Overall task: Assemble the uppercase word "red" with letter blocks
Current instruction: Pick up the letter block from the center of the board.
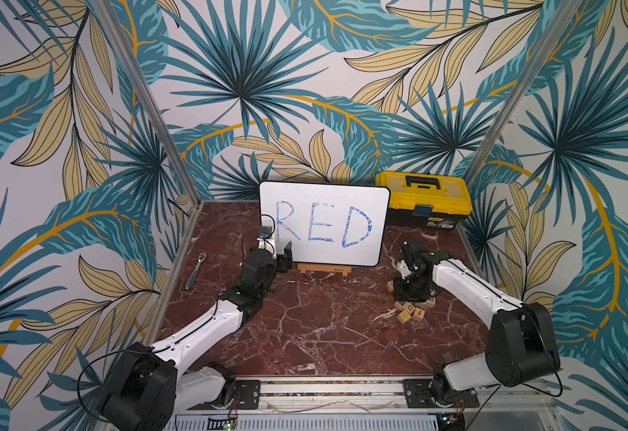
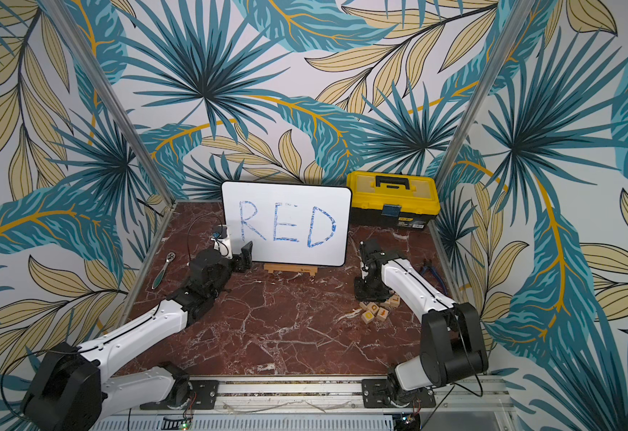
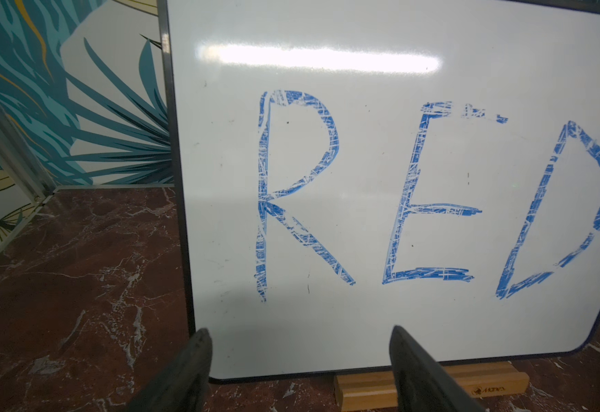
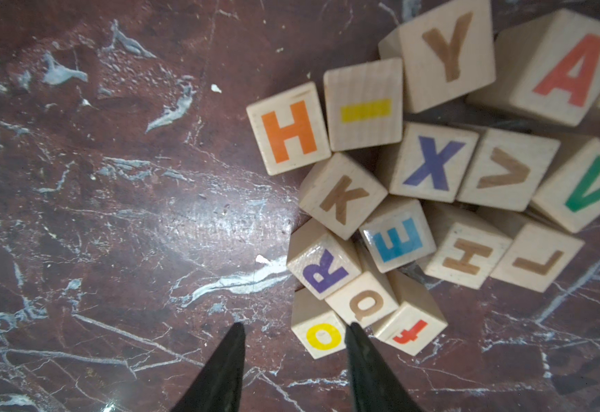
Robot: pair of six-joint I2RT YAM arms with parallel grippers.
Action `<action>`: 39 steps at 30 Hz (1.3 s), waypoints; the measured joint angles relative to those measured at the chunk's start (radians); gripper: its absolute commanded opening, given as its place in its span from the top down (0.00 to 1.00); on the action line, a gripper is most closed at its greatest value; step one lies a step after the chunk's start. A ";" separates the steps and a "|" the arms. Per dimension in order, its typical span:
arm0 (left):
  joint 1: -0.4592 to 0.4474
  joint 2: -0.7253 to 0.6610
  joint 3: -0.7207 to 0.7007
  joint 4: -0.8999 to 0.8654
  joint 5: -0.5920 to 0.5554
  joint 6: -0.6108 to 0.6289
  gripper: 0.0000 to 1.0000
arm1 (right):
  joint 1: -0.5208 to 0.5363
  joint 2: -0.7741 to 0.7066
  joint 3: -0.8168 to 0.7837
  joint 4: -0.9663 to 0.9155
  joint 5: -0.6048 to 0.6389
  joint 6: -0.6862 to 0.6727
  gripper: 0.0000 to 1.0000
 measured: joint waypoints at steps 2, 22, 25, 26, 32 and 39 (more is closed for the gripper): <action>0.000 0.000 0.000 0.000 -0.002 0.001 0.22 | 0.000 0.002 -0.009 0.003 0.001 0.004 0.52; -0.001 -0.013 -0.001 0.000 -0.039 0.026 0.22 | 0.001 0.071 -0.017 0.052 0.084 0.014 0.47; -0.001 -0.016 -0.001 0.000 -0.040 0.027 0.21 | 0.001 0.088 -0.016 0.053 0.085 0.003 0.46; -0.001 -0.018 -0.001 0.000 -0.041 0.029 0.21 | 0.001 0.093 -0.016 0.053 0.080 -0.002 0.45; -0.001 -0.022 -0.001 0.000 -0.049 0.032 0.21 | 0.002 0.100 -0.016 0.071 0.047 -0.031 0.44; -0.001 -0.022 -0.001 0.000 -0.055 0.042 0.21 | 0.002 0.118 -0.002 0.077 0.052 -0.055 0.45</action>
